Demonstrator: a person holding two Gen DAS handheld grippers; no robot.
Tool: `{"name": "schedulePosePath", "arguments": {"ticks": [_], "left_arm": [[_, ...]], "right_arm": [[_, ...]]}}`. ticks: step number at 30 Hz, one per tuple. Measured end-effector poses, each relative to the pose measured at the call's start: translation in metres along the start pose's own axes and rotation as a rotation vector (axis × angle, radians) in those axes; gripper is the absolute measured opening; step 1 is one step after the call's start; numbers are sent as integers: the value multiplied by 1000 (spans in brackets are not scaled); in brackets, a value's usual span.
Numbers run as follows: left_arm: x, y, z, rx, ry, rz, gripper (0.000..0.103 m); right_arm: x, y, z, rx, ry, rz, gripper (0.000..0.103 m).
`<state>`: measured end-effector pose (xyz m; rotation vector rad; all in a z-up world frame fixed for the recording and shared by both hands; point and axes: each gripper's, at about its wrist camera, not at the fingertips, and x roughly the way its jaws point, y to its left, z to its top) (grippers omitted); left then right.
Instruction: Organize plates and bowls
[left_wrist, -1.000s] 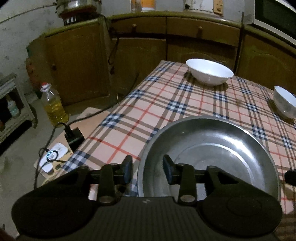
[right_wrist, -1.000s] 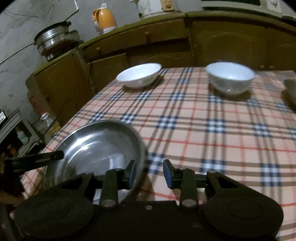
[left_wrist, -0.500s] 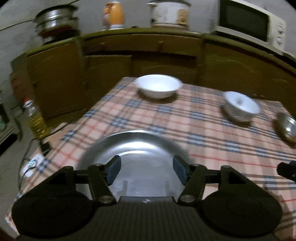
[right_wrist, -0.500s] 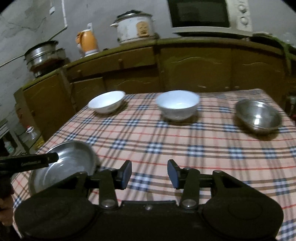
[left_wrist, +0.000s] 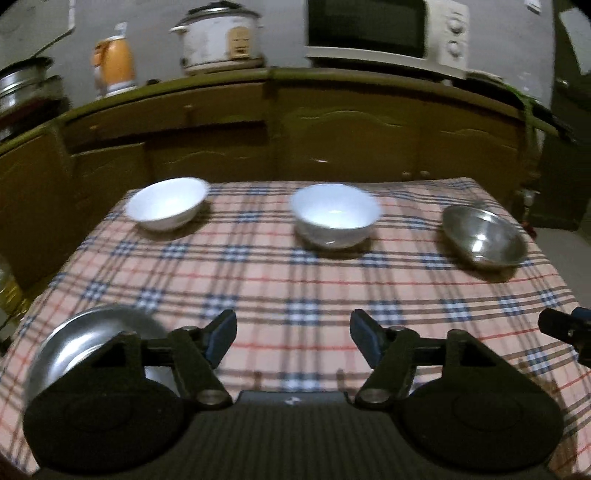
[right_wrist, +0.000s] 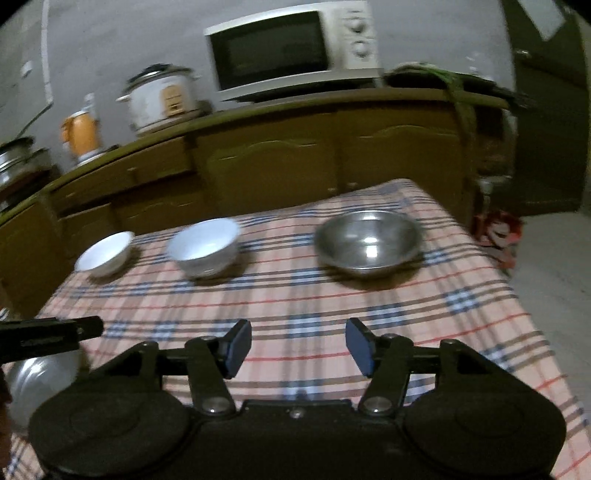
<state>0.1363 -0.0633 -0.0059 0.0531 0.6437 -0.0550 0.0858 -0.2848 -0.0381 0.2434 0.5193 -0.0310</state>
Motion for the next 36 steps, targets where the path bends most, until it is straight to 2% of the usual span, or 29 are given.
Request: {"name": "schedulePosePath", "arguments": {"ticks": [10, 18, 25, 26, 28, 29, 30, 31, 32, 33, 36], "left_arm": [[53, -78, 36, 70, -7, -99, 75], [125, -133, 59, 123, 16, -151, 75], [191, -162, 79, 93, 72, -160, 75], [197, -165, 80, 95, 82, -166, 73], [210, -170, 82, 98, 115, -190, 62], [215, -172, 82, 99, 127, -192, 49], [219, -173, 81, 100, 136, -195, 41], [222, -173, 80, 99, 145, -206, 37], [223, -172, 79, 94, 149, -234, 25], [221, -172, 78, 91, 150, -254, 21], [209, -170, 76, 94, 133, -251, 20]], "right_arm": [[44, -79, 30, 120, -13, -75, 72], [115, -121, 64, 180, 18, -100, 72], [174, -147, 76, 227, 65, -107, 72], [182, -150, 77, 236, 82, -102, 72], [195, -154, 77, 248, 110, -87, 69], [200, -155, 76, 250, 118, -83, 61], [204, -155, 75, 252, 127, -77, 53], [206, -155, 75, 255, 133, -62, 32], [206, -154, 74, 261, 132, -43, 21], [204, -152, 73, 259, 126, -34, 22], [194, -147, 72, 253, 103, -43, 22]]}}
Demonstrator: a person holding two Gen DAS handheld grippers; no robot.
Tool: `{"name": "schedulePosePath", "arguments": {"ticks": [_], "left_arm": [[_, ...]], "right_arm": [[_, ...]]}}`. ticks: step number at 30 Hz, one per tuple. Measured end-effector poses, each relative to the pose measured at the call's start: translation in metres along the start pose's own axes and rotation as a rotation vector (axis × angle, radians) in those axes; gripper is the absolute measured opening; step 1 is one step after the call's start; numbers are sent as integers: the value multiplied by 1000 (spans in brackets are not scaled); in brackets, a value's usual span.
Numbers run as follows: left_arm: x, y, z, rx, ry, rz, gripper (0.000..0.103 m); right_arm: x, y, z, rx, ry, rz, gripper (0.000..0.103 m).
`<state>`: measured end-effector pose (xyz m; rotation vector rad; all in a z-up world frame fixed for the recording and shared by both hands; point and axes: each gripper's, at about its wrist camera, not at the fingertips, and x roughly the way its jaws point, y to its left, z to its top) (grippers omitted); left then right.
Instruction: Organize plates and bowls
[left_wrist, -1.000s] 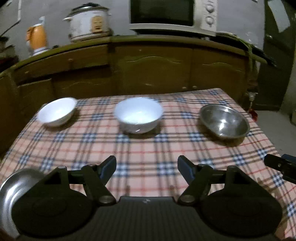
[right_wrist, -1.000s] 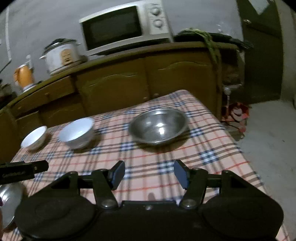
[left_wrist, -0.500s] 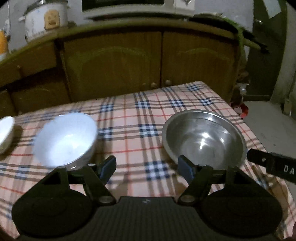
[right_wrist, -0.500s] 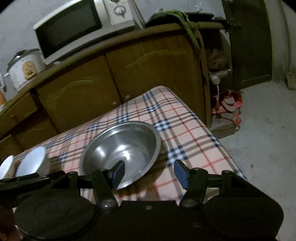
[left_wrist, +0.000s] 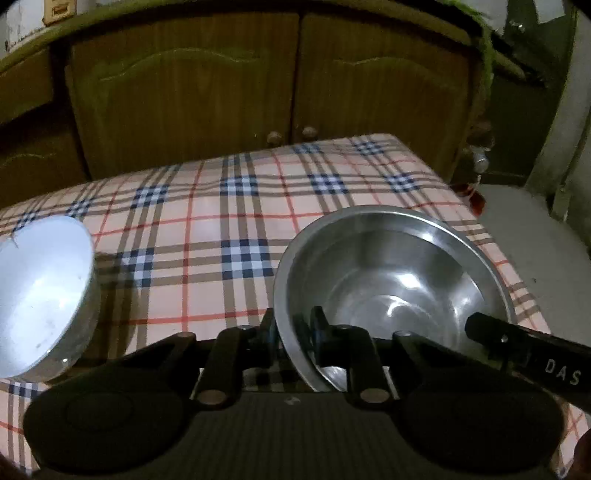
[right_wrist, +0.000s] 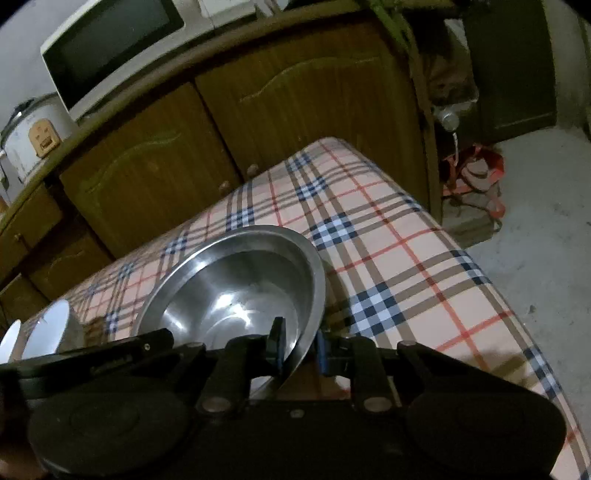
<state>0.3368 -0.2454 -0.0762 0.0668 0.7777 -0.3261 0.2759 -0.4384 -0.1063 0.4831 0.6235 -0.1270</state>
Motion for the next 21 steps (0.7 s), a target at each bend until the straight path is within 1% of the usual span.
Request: {"name": "schedulePosePath", "arguments": {"ticks": [3, 7, 10, 15, 18, 21], "left_arm": [[-17, 4, -5, -15, -5, -10, 19], [-52, 11, -15, -34, -28, -12, 19], [-85, 15, -29, -12, -60, 5, 19], [-138, 24, -59, 11, -105, 36, 20], [-160, 32, -79, 5, -113, 45, 20], [-177, 37, -106, 18, -113, 65, 21]], "right_arm": [[-16, 6, -4, -13, -15, 6, 22], [-51, 22, -14, -41, -35, 20, 23], [-80, 35, -26, -64, -44, 42, 23], [-129, 58, -54, -86, -59, 70, 23], [-156, 70, -76, -100, -61, 83, 23], [-173, 81, -101, -123, -44, 90, 23]]}}
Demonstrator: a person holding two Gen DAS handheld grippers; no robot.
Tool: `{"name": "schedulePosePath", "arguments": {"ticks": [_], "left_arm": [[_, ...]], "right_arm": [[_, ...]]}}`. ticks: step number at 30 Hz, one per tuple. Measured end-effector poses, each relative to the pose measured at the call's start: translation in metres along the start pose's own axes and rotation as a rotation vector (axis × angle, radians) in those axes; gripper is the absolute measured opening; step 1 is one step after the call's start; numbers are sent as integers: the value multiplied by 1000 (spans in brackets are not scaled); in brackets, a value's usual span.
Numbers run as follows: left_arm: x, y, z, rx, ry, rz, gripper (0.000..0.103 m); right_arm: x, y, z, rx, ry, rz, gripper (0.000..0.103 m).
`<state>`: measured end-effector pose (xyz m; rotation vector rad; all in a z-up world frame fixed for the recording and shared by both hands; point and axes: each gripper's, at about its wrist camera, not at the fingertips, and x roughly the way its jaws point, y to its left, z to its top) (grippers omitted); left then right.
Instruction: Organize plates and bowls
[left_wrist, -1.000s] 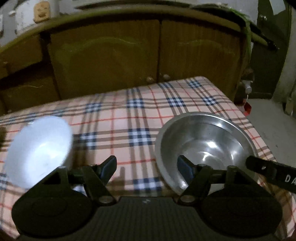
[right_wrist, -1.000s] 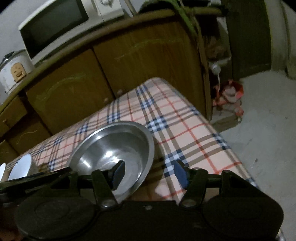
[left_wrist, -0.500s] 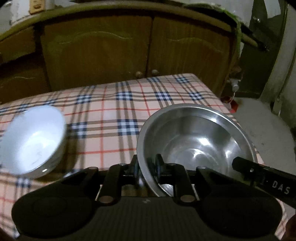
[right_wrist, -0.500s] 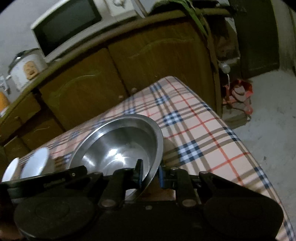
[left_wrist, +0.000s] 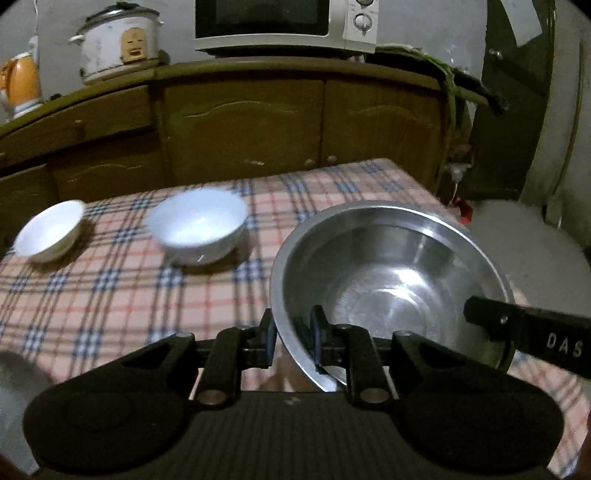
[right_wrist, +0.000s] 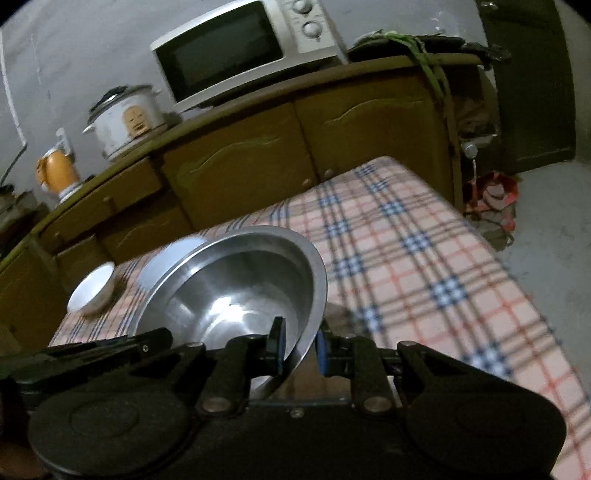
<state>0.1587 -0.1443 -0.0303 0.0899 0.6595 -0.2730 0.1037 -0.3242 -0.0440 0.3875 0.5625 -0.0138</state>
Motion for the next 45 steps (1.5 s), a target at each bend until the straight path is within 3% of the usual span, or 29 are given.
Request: {"name": "schedulePosePath", "arguments": {"ticks": [10, 30, 35, 39, 45], "left_arm": [[-20, 22, -52, -30, 65, 40, 21], [-13, 33, -80, -70, 97, 46, 23], [-15, 37, -81, -93, 91, 38, 32], [-19, 44, -80, -110, 84, 46, 51], [-33, 61, -70, -126, 41, 91, 66]], "right_arm": [[-10, 24, -62, -19, 70, 10, 23], [10, 25, -83, -27, 114, -17, 23], [5, 25, -80, -27, 95, -41, 26], [-2, 24, -73, -32, 63, -95, 34], [-14, 38, -56, -57, -9, -100, 42]]}}
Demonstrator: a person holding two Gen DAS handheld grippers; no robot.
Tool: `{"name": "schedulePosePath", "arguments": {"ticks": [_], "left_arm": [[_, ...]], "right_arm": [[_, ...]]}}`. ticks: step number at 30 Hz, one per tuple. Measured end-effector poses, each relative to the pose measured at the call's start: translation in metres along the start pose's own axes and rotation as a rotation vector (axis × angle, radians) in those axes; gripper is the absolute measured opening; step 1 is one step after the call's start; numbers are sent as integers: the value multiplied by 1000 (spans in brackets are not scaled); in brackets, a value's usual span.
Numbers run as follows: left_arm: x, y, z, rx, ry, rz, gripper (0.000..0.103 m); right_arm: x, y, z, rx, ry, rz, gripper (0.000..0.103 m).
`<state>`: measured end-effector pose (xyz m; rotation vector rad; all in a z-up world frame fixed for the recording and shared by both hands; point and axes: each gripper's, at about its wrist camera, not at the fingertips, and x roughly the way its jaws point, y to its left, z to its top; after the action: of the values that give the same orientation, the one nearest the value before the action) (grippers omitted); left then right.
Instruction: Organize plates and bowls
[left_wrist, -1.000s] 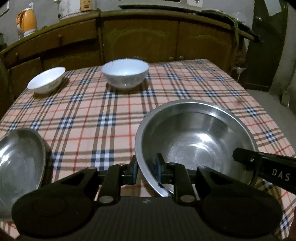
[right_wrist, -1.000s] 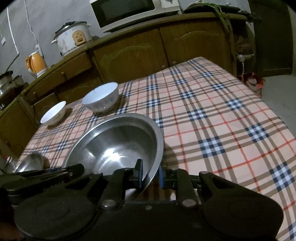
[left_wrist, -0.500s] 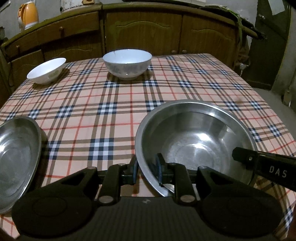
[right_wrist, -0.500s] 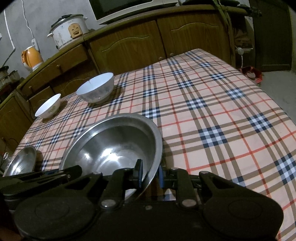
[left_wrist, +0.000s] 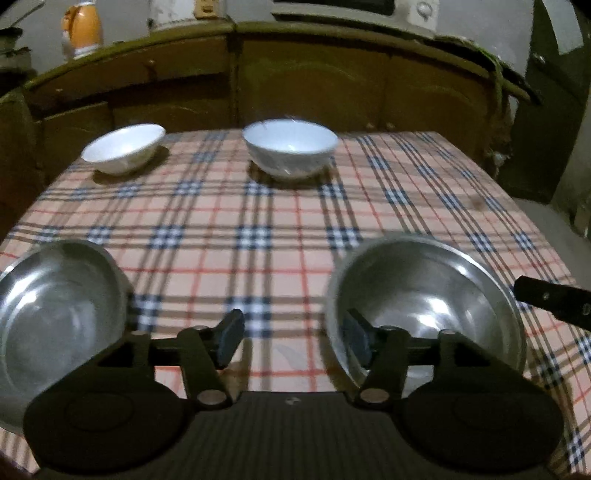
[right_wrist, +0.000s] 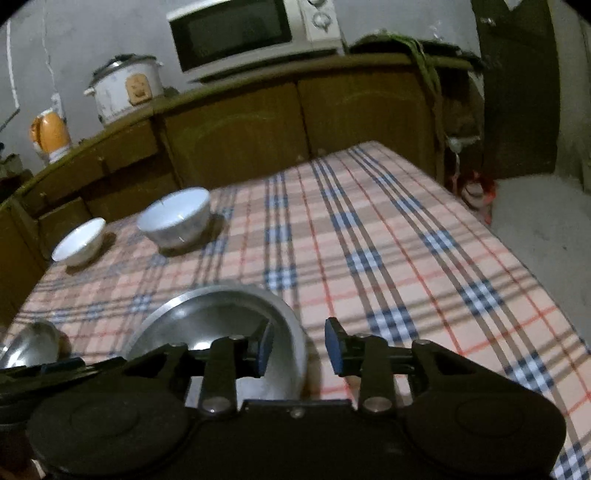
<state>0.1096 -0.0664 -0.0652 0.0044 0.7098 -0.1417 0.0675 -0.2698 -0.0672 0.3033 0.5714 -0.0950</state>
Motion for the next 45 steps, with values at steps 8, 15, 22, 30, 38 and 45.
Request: {"name": "schedulePosePath", "arguments": {"ticks": [8, 15, 22, 30, 38, 45], "left_arm": [[-16, 42, 23, -50, -61, 78, 80], [-18, 108, 52, -123, -98, 191, 86], [11, 175, 103, -191, -125, 301, 92], [85, 236, 163, -200, -106, 340, 93], [157, 272, 183, -231, -32, 325, 78], [181, 276, 175, -252, 20, 189, 18]], "right_arm": [[5, 55, 29, -54, -7, 129, 57], [32, 124, 54, -115, 2, 239, 61], [89, 205, 85, -190, 23, 310, 69], [189, 284, 125, -213, 88, 366, 70], [286, 328, 127, -208, 190, 330, 70], [323, 339, 115, -119, 284, 435, 24]]}}
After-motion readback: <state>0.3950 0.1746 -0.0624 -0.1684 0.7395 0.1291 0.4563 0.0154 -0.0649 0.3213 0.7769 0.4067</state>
